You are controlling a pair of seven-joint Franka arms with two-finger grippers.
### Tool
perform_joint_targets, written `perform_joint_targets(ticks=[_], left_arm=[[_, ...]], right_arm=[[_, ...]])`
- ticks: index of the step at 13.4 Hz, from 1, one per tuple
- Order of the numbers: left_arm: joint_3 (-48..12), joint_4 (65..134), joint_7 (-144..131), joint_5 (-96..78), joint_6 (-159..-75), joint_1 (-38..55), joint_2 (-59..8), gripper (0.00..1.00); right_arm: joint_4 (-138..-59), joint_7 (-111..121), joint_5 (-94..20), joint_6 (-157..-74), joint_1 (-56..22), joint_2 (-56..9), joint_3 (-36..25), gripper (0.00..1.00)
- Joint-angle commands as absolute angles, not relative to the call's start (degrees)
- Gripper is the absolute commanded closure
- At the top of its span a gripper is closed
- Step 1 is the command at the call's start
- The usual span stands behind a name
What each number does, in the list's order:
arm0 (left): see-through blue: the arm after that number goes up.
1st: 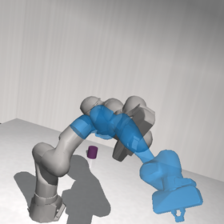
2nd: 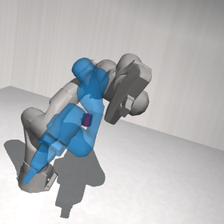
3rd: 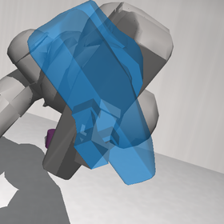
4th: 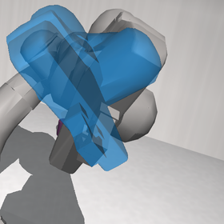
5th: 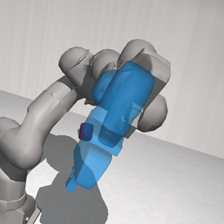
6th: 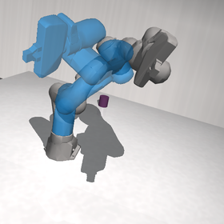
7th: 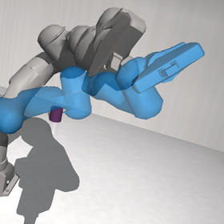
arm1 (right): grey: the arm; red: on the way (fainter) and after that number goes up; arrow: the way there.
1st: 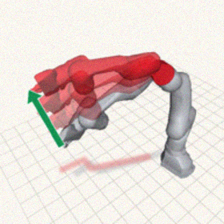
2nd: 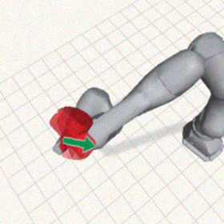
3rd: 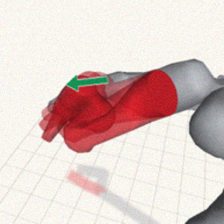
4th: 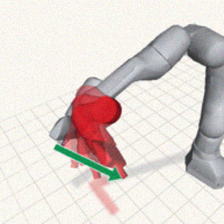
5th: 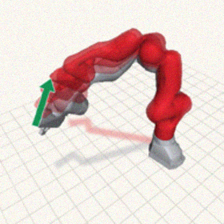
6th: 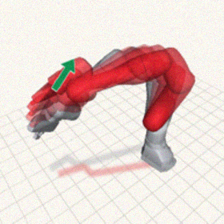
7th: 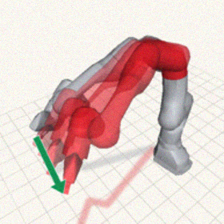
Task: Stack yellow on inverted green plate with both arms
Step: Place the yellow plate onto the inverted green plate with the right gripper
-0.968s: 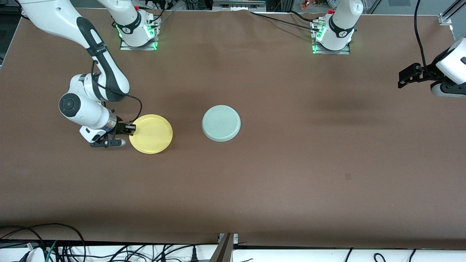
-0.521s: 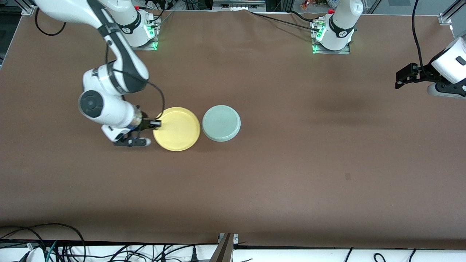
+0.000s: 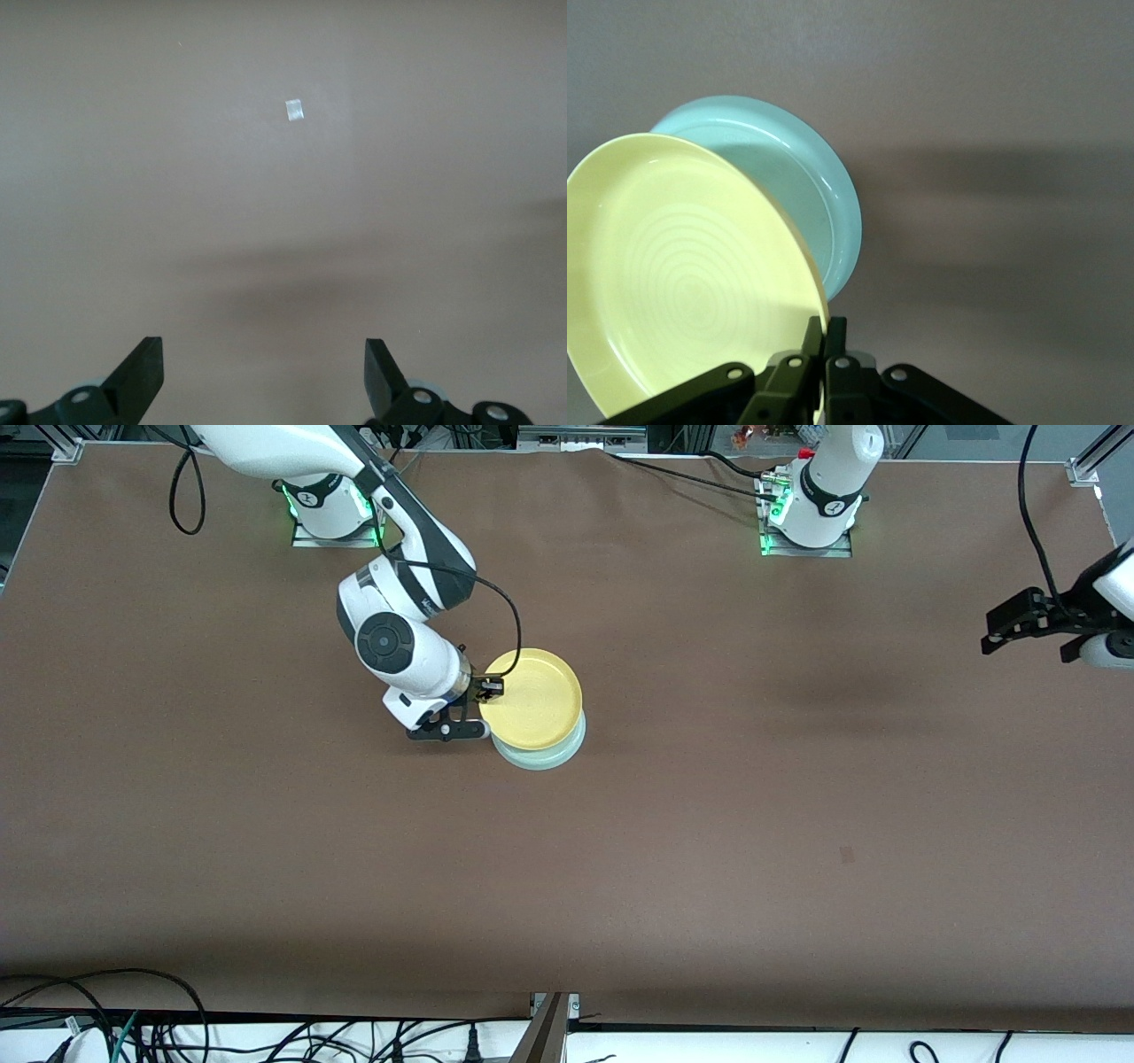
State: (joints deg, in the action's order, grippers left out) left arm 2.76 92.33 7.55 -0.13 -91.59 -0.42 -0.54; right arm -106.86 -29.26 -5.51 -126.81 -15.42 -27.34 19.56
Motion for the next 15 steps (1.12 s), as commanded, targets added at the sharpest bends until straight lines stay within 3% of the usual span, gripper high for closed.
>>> perform_joint_targets(ticks=[1, 5, 12, 14, 15], left_arm=[[2.20, 88.68, 8.88, -0.88, -90.70, -0.88, -3.08, 0.00], [2.28, 88.51, 8.88, -0.62, -91.05, -0.97, -3.69, 0.00], [2.29, 88.42, 8.79, -0.79, -91.14, -0.97, -3.78, 0.00], [2.29, 88.50, 8.79, -0.79, -91.14, -0.97, -3.78, 0.00], [2.37, 88.42, 8.79, -0.79, -91.14, -0.97, -3.78, 0.00]], right_arm=[[-106.70, -29.27, -5.89, -127.61, -15.64, -28.91, 19.16, 1.00], [-106.35, -29.18, -5.36, -133.41, -15.47, -30.06, 19.07, 1.00], [-107.67, -29.27, -5.27, -133.77, -15.56, -31.64, 18.90, 1.00], [-107.49, -29.27, -5.45, -133.51, -15.12, -31.64, 18.90, 0.00], [-107.14, -29.09, -5.45, -133.42, -15.03, -31.12, 18.90, 0.00]])
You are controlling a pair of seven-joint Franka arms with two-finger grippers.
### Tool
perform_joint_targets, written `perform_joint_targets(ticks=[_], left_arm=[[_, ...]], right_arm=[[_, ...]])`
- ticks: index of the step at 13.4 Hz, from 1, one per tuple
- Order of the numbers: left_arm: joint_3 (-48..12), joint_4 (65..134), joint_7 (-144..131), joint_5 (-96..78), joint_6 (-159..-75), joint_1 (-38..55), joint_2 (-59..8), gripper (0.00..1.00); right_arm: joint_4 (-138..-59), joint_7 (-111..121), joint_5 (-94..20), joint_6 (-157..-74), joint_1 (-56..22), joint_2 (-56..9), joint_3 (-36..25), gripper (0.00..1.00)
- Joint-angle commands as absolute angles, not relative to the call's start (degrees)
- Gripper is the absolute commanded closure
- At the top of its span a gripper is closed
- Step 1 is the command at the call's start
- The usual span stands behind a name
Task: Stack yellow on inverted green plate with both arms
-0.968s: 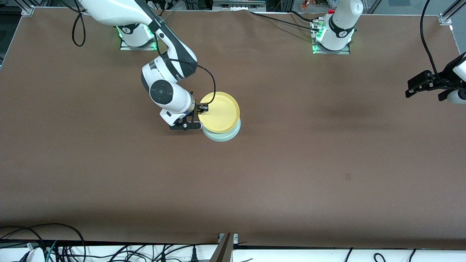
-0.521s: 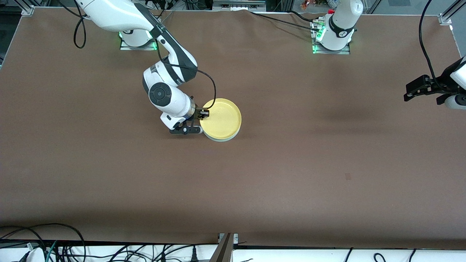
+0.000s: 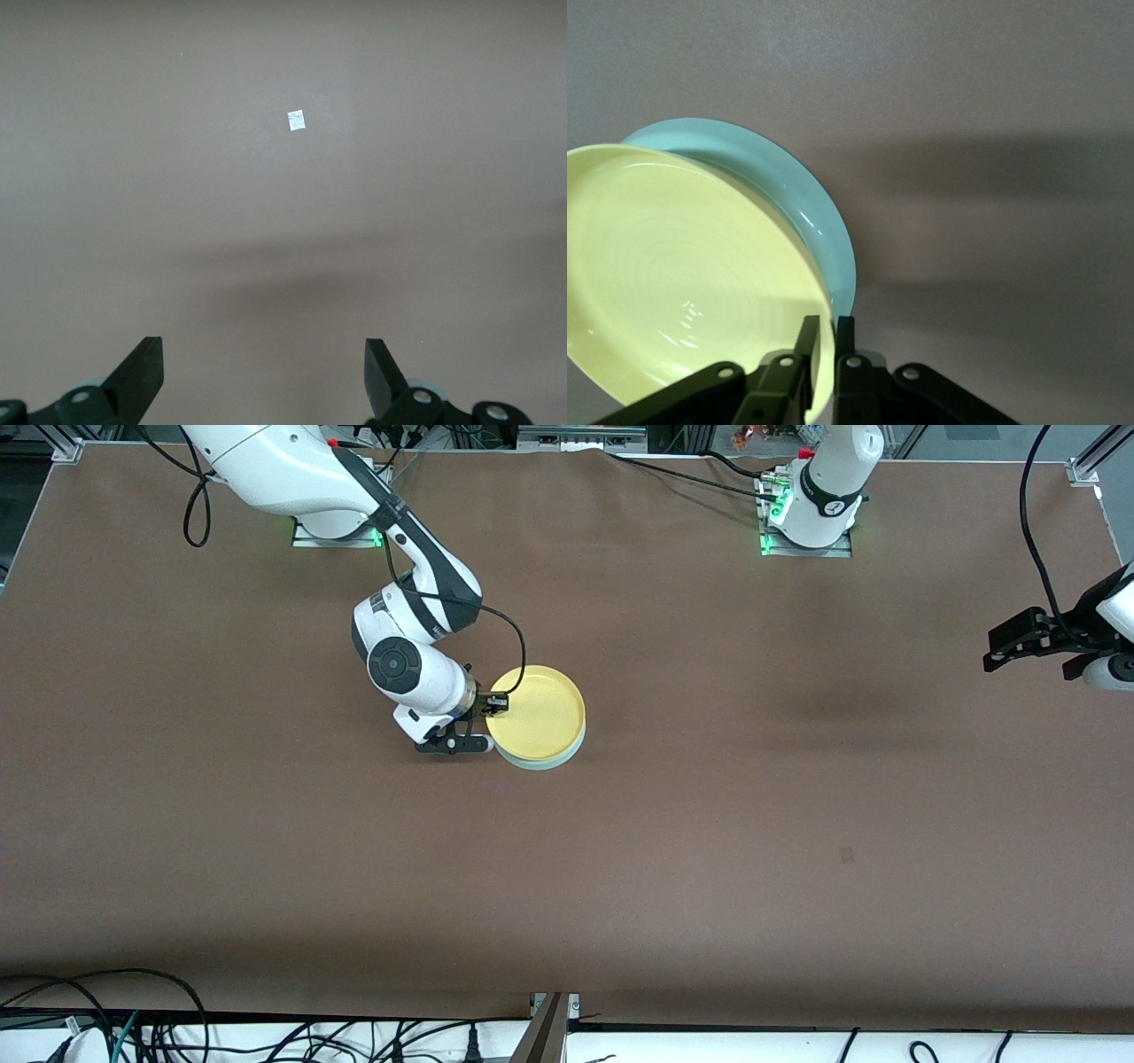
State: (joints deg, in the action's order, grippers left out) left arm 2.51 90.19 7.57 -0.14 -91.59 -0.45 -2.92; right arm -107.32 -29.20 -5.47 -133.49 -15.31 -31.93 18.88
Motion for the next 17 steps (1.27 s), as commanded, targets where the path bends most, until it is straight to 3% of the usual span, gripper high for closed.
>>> perform_joint_targets(ticks=[1, 5, 9, 13, 17], left_arm=[[2.37, 88.42, 8.79, -0.79, -91.14, -0.97, -3.78, 0.00], [2.37, 86.14, 8.79, -0.62, -91.05, -1.05, -4.57, 0.00], [2.29, 86.13, 8.70, -0.62, -91.05, -0.97, -4.75, 0.00], [2.37, 86.04, 8.70, -0.53, -91.05, -0.88, -4.83, 0.00], [2.37, 86.04, 8.70, -0.62, -91.05, -0.79, -4.83, 0.00]], right_arm=[[-106.70, -28.92, -5.45, -133.33, -14.94, -30.07, 18.81, 0.00], [-105.39, -28.04, -5.27, -127.90, -14.85, -21.90, 12.33, 0.00], [-97.06, -17.46, -5.19, -106.32, -14.85, -15.57, 2.49, 0.00], [-83.62, -5.63, -5.10, -86.44, -14.94, -14.33, -6.74, 0.00], [-80.86, -4.49, 0.26, -80.52, -14.68, -9.06, -7.91, 0.00]])
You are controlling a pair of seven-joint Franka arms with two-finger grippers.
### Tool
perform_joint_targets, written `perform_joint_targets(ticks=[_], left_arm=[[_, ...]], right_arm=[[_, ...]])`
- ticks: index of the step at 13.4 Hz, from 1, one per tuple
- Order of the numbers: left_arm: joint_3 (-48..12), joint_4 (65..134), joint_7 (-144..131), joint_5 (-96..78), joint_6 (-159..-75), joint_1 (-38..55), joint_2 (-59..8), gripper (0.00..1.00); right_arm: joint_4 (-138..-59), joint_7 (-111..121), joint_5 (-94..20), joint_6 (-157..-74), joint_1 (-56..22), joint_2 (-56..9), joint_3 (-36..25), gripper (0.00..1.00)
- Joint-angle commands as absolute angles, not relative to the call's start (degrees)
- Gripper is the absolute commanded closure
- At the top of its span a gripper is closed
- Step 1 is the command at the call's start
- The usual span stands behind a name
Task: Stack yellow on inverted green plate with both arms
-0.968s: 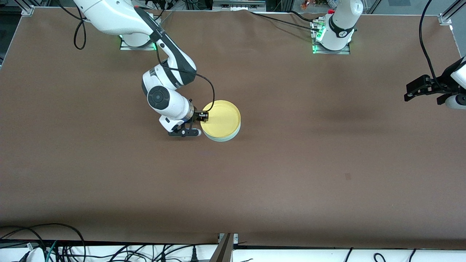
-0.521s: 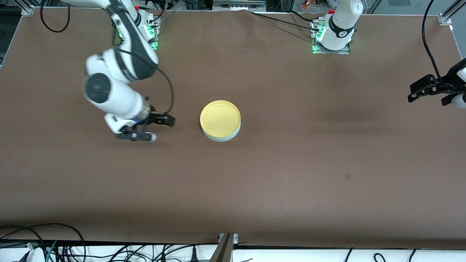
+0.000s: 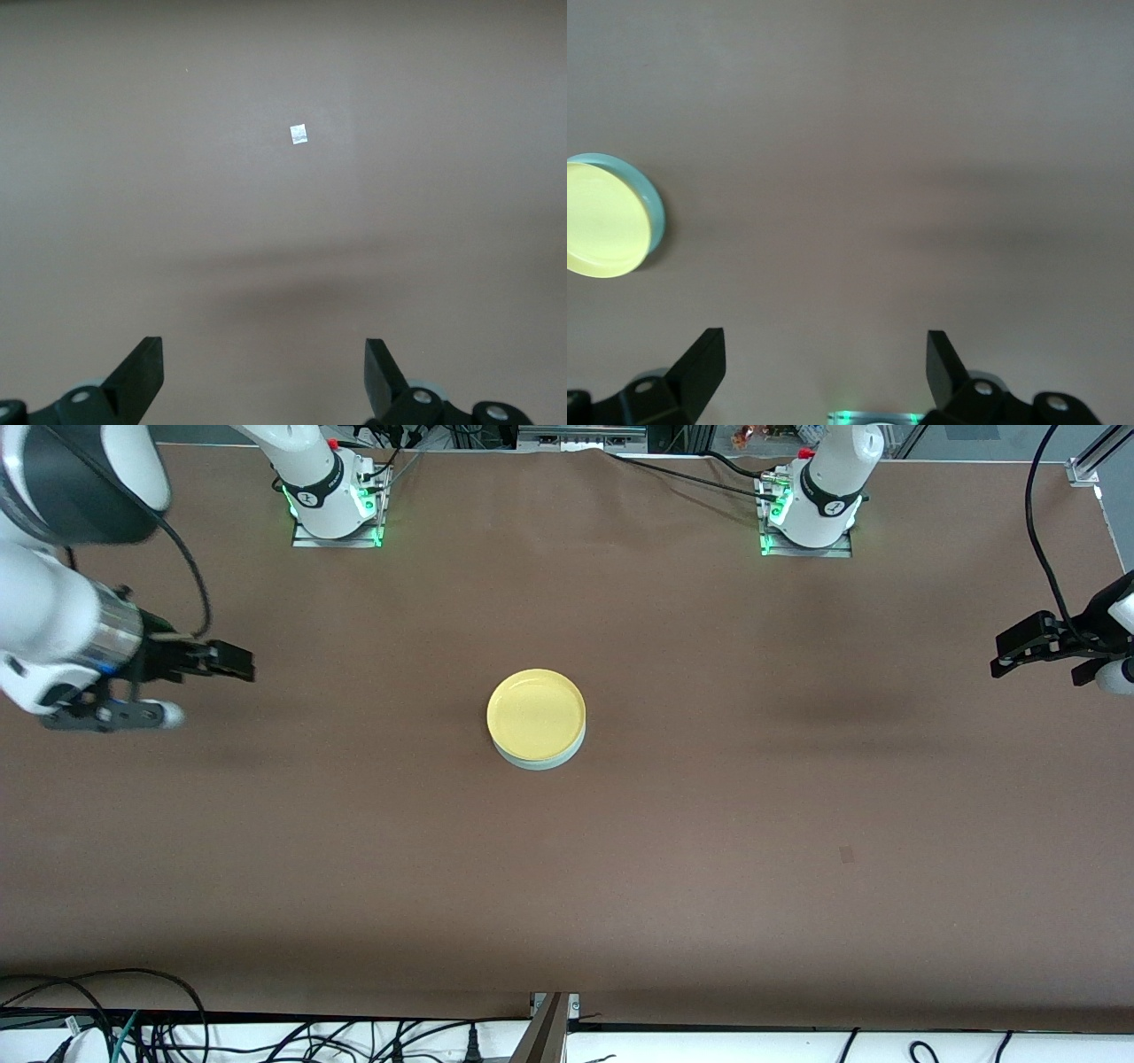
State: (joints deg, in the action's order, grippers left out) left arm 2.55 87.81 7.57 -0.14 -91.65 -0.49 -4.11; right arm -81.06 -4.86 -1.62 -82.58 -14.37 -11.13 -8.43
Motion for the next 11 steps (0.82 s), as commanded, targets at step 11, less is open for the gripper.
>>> perform_joint_targets(ticks=[11], left_arm=[[2.37, 85.87, 8.70, -0.79, -91.14, -0.70, -5.45, 0.00]], right_arm=[[-99.05, -4.75, 1.07, -93.87, -1.41, 3.60, -0.09, 0.00]])
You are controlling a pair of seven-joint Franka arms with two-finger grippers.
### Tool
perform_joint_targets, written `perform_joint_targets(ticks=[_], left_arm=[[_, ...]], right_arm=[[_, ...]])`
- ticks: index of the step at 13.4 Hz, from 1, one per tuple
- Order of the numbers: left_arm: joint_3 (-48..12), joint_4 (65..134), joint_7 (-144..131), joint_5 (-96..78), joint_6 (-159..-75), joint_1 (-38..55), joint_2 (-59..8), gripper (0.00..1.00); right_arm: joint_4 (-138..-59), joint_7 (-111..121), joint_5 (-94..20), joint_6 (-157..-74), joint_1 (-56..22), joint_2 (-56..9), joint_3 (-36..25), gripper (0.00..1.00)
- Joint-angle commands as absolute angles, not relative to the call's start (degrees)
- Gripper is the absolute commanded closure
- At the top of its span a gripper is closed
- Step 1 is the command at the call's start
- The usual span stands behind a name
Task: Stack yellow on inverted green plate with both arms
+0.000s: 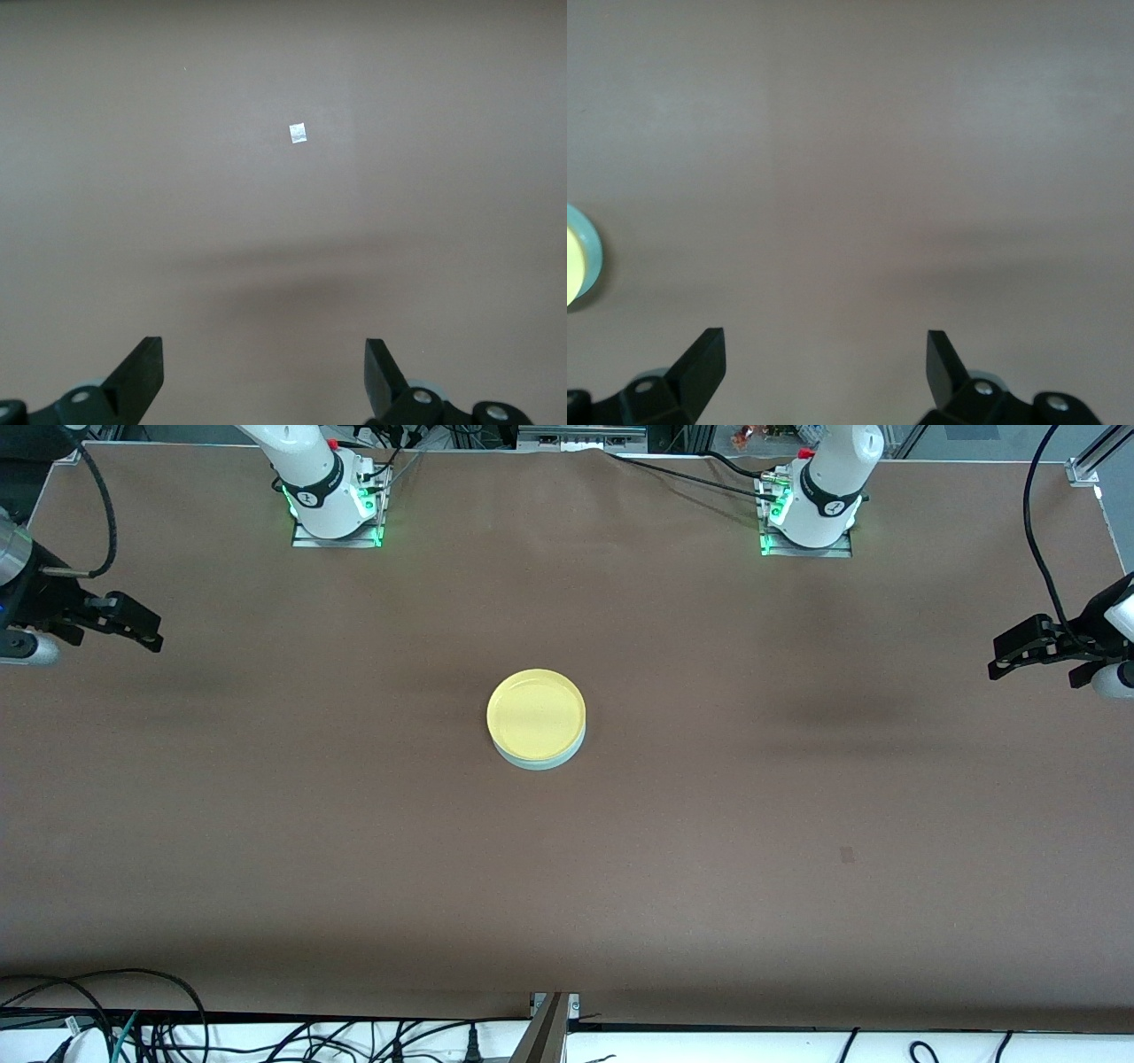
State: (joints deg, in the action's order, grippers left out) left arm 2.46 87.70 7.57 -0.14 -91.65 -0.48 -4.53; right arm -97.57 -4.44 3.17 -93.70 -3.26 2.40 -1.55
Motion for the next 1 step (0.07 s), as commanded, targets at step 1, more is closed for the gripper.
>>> perform_joint_targets(ticks=[1], left_arm=[[2.37, 85.87, 8.70, -0.79, -91.06, -0.70, -5.45, 0.00]], right_arm=[[-98.88, -5.01, 0.97, -93.69, -1.32, 3.43, -0.09, 0.00]])
